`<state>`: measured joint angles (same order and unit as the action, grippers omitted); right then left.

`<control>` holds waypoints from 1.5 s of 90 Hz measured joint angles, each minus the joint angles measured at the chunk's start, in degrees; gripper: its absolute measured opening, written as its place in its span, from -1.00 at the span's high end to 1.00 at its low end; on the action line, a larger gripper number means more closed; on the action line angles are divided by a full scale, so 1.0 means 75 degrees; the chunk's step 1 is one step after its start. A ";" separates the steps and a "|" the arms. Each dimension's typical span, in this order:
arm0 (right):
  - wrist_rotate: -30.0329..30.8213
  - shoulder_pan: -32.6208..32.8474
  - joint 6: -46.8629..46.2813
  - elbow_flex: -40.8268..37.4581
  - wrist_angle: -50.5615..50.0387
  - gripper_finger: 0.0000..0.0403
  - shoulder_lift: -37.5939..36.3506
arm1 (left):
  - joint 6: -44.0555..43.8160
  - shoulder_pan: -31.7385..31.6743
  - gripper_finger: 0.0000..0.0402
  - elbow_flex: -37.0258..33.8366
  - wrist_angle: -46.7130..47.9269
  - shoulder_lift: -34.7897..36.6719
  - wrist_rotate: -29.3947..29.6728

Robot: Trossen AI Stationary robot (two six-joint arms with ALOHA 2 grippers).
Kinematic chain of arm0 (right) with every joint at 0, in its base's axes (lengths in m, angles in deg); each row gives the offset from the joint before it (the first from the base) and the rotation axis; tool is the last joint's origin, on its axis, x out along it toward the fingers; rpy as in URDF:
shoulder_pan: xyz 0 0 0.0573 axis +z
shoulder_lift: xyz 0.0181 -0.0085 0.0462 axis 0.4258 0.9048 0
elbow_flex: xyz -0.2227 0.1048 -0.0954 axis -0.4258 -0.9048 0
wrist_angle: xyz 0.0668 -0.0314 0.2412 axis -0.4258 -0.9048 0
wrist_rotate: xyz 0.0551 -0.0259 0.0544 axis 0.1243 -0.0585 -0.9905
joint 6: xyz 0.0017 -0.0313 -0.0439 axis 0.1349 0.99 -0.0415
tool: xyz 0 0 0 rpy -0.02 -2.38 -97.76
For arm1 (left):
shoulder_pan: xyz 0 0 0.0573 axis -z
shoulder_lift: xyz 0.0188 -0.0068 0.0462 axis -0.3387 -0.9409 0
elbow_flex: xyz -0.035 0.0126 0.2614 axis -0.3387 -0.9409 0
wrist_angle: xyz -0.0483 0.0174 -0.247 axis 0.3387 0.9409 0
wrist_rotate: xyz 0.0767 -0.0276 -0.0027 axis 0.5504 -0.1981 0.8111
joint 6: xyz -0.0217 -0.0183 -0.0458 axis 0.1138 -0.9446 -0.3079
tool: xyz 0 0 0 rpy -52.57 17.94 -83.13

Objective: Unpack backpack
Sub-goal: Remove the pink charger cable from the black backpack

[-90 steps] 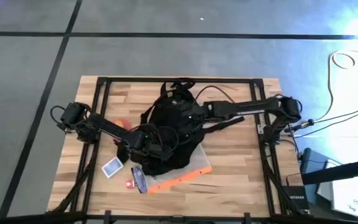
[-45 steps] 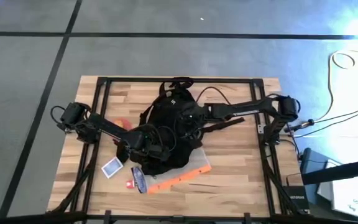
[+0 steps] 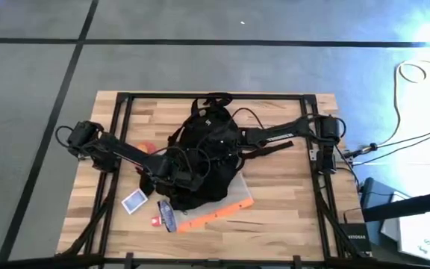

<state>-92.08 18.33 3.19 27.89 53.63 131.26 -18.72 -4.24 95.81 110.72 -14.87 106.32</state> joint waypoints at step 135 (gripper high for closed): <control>0.3482 -0.0345 0.1379 0.0003 -0.0193 -0.20 0.0212 | -0.1457 -0.1581 0.91 -0.1894 0.0611 0.0716 -0.1049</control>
<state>-65.96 15.75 13.53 27.91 52.18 132.85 -29.65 -16.10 81.60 115.30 -9.50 98.45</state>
